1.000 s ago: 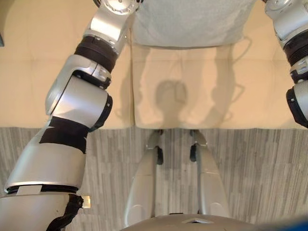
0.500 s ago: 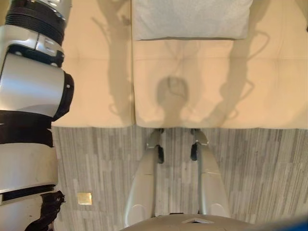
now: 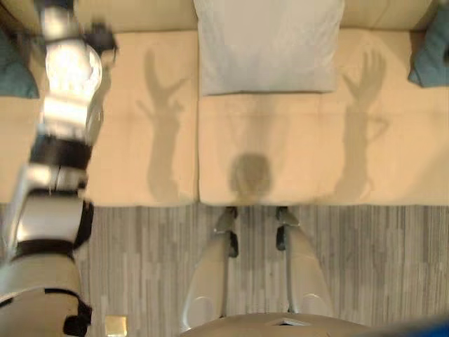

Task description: Pick up all the scattered cushions and arrange them neatly on the sofa.

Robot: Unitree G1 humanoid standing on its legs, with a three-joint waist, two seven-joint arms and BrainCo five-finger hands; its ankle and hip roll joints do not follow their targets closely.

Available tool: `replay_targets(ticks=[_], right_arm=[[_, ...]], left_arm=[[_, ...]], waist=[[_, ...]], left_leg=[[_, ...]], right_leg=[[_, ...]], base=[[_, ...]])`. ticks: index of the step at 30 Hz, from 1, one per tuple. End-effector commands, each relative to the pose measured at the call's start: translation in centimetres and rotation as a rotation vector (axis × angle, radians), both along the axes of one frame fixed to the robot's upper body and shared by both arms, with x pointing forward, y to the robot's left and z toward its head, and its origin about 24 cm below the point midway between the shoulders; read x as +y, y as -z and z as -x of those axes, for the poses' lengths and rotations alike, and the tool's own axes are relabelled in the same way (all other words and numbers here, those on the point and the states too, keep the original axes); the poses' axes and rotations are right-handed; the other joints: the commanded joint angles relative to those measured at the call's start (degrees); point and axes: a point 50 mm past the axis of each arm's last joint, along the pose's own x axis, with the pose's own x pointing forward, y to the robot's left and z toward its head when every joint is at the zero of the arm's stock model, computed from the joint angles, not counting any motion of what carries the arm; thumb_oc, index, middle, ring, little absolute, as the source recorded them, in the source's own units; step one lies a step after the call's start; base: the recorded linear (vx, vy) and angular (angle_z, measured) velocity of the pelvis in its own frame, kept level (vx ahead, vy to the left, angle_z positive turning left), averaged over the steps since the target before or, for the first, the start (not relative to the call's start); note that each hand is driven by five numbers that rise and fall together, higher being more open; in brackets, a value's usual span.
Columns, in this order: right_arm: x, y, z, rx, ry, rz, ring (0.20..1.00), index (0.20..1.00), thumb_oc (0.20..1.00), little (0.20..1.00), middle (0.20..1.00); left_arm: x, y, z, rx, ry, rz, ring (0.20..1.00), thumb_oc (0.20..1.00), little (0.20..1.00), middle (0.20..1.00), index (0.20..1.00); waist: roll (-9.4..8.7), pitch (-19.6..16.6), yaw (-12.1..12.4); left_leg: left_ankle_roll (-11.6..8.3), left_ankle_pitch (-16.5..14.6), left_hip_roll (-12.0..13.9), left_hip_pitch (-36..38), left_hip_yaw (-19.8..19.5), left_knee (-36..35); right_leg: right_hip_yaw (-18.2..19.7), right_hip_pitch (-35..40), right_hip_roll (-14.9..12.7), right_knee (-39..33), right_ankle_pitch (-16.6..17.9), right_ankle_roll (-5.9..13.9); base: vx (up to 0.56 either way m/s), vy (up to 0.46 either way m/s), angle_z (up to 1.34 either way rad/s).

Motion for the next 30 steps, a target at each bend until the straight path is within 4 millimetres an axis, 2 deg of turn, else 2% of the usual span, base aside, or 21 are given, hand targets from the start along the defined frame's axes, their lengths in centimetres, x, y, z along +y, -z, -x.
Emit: replay_targets(ticks=[1, 3, 5, 7, 8, 9, 10, 11, 13, 14, 15, 16, 17, 18, 22, 24, 25, 27, 28, 30], right_arm=[[-2.2, 7.2, 1.5, 0.205, 0.034, -0.029, 1.0, 1.0, 1.0, 1.0, 1.0], [-2.2, 11.2, 2.6, 0.286, 0.017, -0.107, 1.0, 1.0, 1.0, 1.0, 1.0], [-1.9, 15.2, 4.1, 0.407, 0.012, -0.138, 1.0, 1.0, 1.0, 1.0, 1.0], [-1.7, 18.6, 5.4, 0.502, 0.013, -0.209, 1.0, 1.0, 1.0, 1.0, 1.0], [-1.7, 18.6, 5.5, 0.503, 0.013, -0.21, 1.0, 1.0, 1.0, 1.0, 1.0], [-1.4, 20.6, 6.2, 0.558, 0.012, -0.252, 1.0, 1.0, 1.0, 1.0, 1.0], [-0.6, 23.6, 7.4, 0.652, -0.002, -0.326, 1.0, 1.0, 1.0, 1.0, 1.0], [-0.1, 25.0, 7.9, 0.691, -0.01, -0.362, 1.0, 1.0, 1.0, 1.0, 1.0], [0.7, 27.5, 9.3, 0.783, -0.025, -0.412, 1.0, 1.0, 1.0, 1.0, 1.0], [0.7, 27.5, 9.3, 0.784, -0.025, -0.412, 1.0, 1.0, 1.0, 1.0, 1.0], [1.3, 29.3, 10.2, 0.858, -0.033, -0.435, 1.0, 1.0, 1.0, 1.0, 1.0], [2.2, 31.9, 11.8, 0.993, -0.047, -0.456, 1.0, 1.0, 1.0, 1.0, 1.0], [2.2, 31.9, 11.8, 0.993, -0.048, -0.456, 1.0, 1.0, 1.0, 1.0, 1.0], [3.1, 34.3, 13.4, 1.123, -0.063, -0.465, 1.0, 1.0, 1.0, 1.0, 1.0], [4.9, 37.9, 16.5, 1.324, -0.069, -0.518, 1.0, 1.0, 1.0, 1.0, 1.0], [5.5, 38.8, 17.3, 1.38, -0.066, -0.526, 1.0, 1.0, 1.0, 1.0, 1.0], [5.8, 39.3, 17.8, 1.41, -0.054, -0.533, 1.0, 1.0, 1.0, 1.0, 1.0], [5.8, 39.7, 18.2, 1.44, -0.033, -0.534, 1.0, 1.0, 1.0, 1.0, 1.0], [5.7, 39.8, 18.5, 1.451, -0.02, -0.538, 1.0, 1.0, 1.0, 1.0, 1.0], [5.6, 40.0, 18.8, 1.454, 0.0, -0.563, 1.0, 1.0, 1.0, 1.0, 1.0]], left_arm=[[-0.3, 6.9, 0.0, 0.213, -0.002, -0.07, 1.0, 1.0, 1.0, 1.0, 1.0], [0.0, 11.9, 1.1, 0.371, -0.015, -0.057, 1.0, 1.0, 1.0, 1.0, 1.0], [0.2, 17.8, 3.1, 0.556, -0.017, 0.023, 1.0, 1.0, 1.0, 1.0, 1.0], [0.4, 22.0, 4.9, 0.705, -0.031, 0.078, 1.0, 1.0, 1.0, 1.0, 1.0], [0.4, 22.0, 5.0, 0.705, -0.031, 0.077, 1.0, 1.0, 1.0, 1.0, 1.0], [0.2, 24.2, 5.9, 0.796, -0.031, 0.093, 1.0, 1.0, 1.0, 1.0, 1.0], [0.0, 27.6, 7.9, 0.95, -0.038, 0.088, 1.0, 1.0, 1.0, 1.0, 1.0], [-0.3, 29.4, 9.0, 1.024, -0.03, 0.123, 1.0, 1.0, 1.0, 1.0, 1.0], [-0.8, 32.4, 11.3, 1.144, -0.021, 0.188, 1.0, 1.0, 1.0, 1.0, 1.0], [-0.8, 32.4, 11.3, 1.145, -0.021, 0.188, 1.0, 1.0, 1.0, 1.0, 1.0], [-1.2, 33.9, 12.5, 1.214, -0.018, 0.216, 1.0, 1.0, 1.0, 1.0, 1.0], [-2.1, 36.3, 14.5, 1.36, -0.003, 0.195, 1.0, 1.0, 1.0, 1.0, 1.0], [-2.1, 36.4, 14.5, 1.36, -0.003, 0.195, 1.0, 1.0, 1.0, 1.0, 1.0], [-2.8, 38.5, 16.7, 1.511, 0.004, 0.142, 1.0, 1.0, 1.0, 1.0, 1.0], [-4.0, 40.9, 19.5, 1.701, 0.043, 0.088, 1.0, 1.0, 1.0, 1.0, 1.0], [-4.2, 41.2, 19.9, 1.717, 0.042, 0.115, 1.0, 1.0, 1.0, 1.0, 1.0], [-4.4, 41.3, 19.9, 1.718, 0.034, 0.142, 1.0, 1.0, 1.0, 1.0, 1.0], [-4.8, 41.4, 19.7, 1.726, 0.044, 0.136, 1.0, 1.0, 1.0, 1.0, 1.0], [-5.0, 41.4, 19.5, 1.727, 0.056, 0.132, 1.0, 1.0, 1.0, 1.0, 1.0], [-5.3, 41.5, 19.5, 1.729, 0.064, 0.134, 1.0, 1.0, 1.0, 1.0, 1.0]], waist=[[-1.37, -7.29, -0.66], [-1.49, -7.63, -0.69], [-1.81, -7.78, -0.55], [-1.88, -7.94, -0.6], [-1.93, -7.93, -0.64], [-2.0, -7.89, -0.77], [-2.18, -8.1, -0.91], [-2.16, -8.24, -1.02], [-2.28, -8.49, -1.11], [-2.29, -8.46, -1.11], [-2.24, -8.85, -1.1], [-2.32, -9.49, -1.04], [-2.32, -9.41, -1.04], [-2.53, -10.24, -0.89], [-2.52, -11.18, -0.48], [-2.49, -10.8, -0.14], [-2.56, -10.59, -0.12], [-2.77, -10.34, -0.04], [-3.2, -10.24, -0.06], [-4.0, -10.11, -0.74]], left_leg=[[-3.18, -10.36, 0.64, 5.7, 0.28, 3.37], [-3.25, -10.85, 0.94, 7.89, 0.37, 2.83], [-3.2, -11.03, 1.38, 10.31, 0.34, 2.45], [-3.21, -11.16, 1.9, 12.55, 0.14, 2.11], [-3.19, -10.82, 1.84, 12.52, 0.13, 1.97], [-3.24, -10.87, 2.08, 13.6, 0.08, 1.97], [-3.32, -10.99, 2.55, 15.39, 0.08, 1.95], [-3.25, -11.12, 2.77, 16.34, 0.1, 1.73], [-3.27, -10.96, 3.19, 18.33, 0.12, 1.35], [-3.28, -10.95, 3.2, 18.5, 0.12, 1.28], [-3.35, -10.95, 3.51, 19.75, 0.29, 0.83], [-3.48, -10.91, 4.03, 21.47, 0.49, 0.49], [-3.49, -10.92, 4.04, 21.61, 0.49, 0.44], [-3.63, -10.97, 4.6, 23.3, 0.53, 0.26], [-4.68, -10.54, 6.18, 25.84, 0.5, -0.02], [-6.06, -8.43, 7.6, 25.2, 0.44, 0.08], [-7.43, -5.9, 8.89, 23.78, 0.37, -0.1], [-7.82, -4.73, 9.6, 22.18, -0.11, 0.48], [-7.13, -6.25, 9.1, 22.1, -1.03, 2.12], [-6.13, -11.17, 8.04, 23.19, -1.14, 6.26]], right_leg=[[-1.86, 11.33, -3.87, -9.68, 1.04, 5.32], [-2.21, 13.41, -3.63, -9.81, 0.3, 5.24], [-2.33, 15.67, -3.34, -9.86, -0.3, 5.08], [-2.62, 17.84, -3.15, -9.94, -0.94, 4.9], [-2.64, 17.83, -3.2, -10.07, -0.68, 4.88], [-2.87, 18.91, -3.03, -10.1, -0.94, 4.73], [-3.18, 20.5, -2.54, -9.96, -1.47, 4.5], [-3.21, 21.29, -2.31, -9.92, -1.75, 4.39], [-3.29, 23.06, -1.87, -9.97, -2.12, 4.15], [-3.3, 23.22, -1.85, -10.01, -2.13, 4.15], [-3.36, 24.2, -1.52, -10.07, -2.41, 4.01], [-3.58, 25.98, -1.01, -10.33, -3.01, 3.75], [-3.58, 26.11, -1.0, -10.36, -3.03, 3.74], [-3.6, 27.76, -0.37, -10.55, -3.62, 3.46], [-4.16, 30.94, 1.34, -10.77, -5.6, 2.33], [-5.27, 32.12, 2.44, -11.05, -6.82, 1.58], [-6.51, 32.38, 3.34, -11.81, -7.39, 0.87], [-7.25, 32.04, 3.59, -11.6, -7.75, 0.19], [-7.37, 31.27, 3.31, -11.12, -7.48, -0.22], [-7.81, 30.47, 2.24, -10.38, -6.89, -0.25]], base=[[0.07, -0.074, 0.01], [0.07, -0.066, 0.05], [0.05, -0.068, 0.08], [0.05, -0.052, 0.02], [0.04, -0.042, 0.03], [0.02, -0.066, 0.03], [0.04, -0.079, 0.04], [0.04, -0.084, 0.06], [0.01, -0.059, 0.08], [0.01, -0.047, 0.05], [0.01, -0.07, 0.02], [0.01, -0.07, -0.02], [-0.02, -0.123, -0.02], [-0.02, -0.104, -0.01], [-0.04, -0.135, -0.02], [-0.15, -0.176, 0.12], [-0.24, -0.172, 0.24], [-0.24, -0.109, 0.51], [-0.24, -0.057, 0.57], [-0.19, -0.019, 0.36]])
